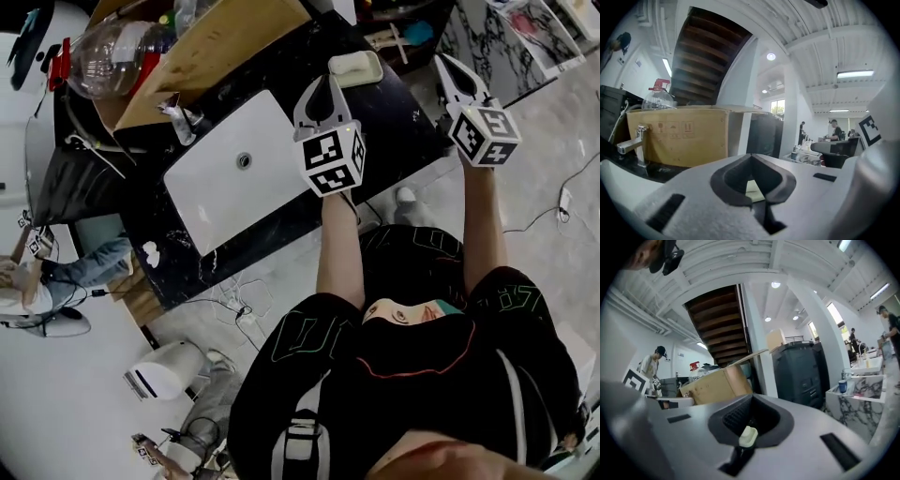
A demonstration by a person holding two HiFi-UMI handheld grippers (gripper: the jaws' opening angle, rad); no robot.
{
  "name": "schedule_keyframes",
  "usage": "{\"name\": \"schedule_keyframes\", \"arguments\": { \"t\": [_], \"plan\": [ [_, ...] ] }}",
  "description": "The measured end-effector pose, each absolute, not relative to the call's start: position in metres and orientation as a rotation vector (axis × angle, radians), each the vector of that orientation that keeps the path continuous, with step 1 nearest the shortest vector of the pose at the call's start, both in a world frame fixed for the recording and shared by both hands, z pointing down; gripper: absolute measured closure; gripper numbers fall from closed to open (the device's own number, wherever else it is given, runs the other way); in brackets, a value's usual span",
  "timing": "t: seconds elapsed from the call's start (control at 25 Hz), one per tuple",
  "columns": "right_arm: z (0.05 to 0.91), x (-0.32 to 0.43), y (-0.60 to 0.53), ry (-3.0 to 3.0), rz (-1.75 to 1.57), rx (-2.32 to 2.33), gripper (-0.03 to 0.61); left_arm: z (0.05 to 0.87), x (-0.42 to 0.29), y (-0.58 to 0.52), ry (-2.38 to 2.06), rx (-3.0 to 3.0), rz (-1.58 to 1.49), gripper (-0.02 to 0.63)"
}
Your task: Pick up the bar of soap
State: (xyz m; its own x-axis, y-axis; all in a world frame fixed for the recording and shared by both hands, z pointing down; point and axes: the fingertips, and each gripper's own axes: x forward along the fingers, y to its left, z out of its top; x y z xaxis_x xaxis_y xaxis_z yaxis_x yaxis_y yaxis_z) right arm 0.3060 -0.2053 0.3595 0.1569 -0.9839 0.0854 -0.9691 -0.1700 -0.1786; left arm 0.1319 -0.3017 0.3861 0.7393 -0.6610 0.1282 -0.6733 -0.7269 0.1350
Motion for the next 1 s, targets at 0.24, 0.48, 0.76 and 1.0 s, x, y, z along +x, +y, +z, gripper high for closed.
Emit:
{"name": "schedule_keyframes", "arguments": {
  "t": [0.24, 0.48, 0.76, 1.0],
  "plan": [
    [0.371, 0.321, -0.241, 2.081, -0.333, -2.173, 0.573, 0.393, 0.131, -0.313, -1.237, 2.706, 0.163, 0.606],
    [0.365, 0.342, -0.261, 2.158, -0.325, -2.073, 0.573, 0.390, 0.145, -0.311, -1.352, 2.665, 0.135, 0.606],
    [0.347, 0.347, -0.276, 2.268, -0.271, -1.952, 0.572, 0.379, 0.148, -0.303, -1.471, 2.633, 0.090, 0.606],
    [0.363, 0.326, -0.295, 2.407, -0.291, -1.858, 0.572, 0.401, 0.133, -0.298, -1.539, 2.548, 0.119, 0.606]
  ]
}}
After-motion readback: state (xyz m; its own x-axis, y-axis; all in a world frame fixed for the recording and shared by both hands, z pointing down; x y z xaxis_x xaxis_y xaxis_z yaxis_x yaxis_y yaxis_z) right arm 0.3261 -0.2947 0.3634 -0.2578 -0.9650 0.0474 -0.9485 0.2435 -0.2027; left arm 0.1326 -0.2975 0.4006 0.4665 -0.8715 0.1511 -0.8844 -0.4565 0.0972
